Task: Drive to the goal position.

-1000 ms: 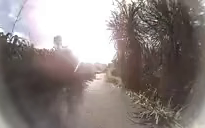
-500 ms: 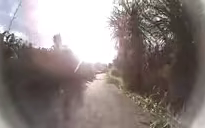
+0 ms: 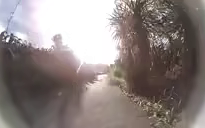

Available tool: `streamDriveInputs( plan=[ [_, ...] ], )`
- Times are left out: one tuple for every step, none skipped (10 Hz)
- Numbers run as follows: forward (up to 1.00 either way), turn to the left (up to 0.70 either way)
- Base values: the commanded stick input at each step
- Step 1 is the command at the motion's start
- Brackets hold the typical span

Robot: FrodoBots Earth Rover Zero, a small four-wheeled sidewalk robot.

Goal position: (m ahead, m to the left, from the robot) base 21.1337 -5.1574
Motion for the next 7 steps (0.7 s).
streamDriveInputs(
  plan=[
    [0.5,0.03],
    [0.5,0.03],
    [0.5,0.03],
    [0.5,0.03],
    [0.5,0.03],
    [0.5,0.03],
    [0.5,0.03]
  ],
)
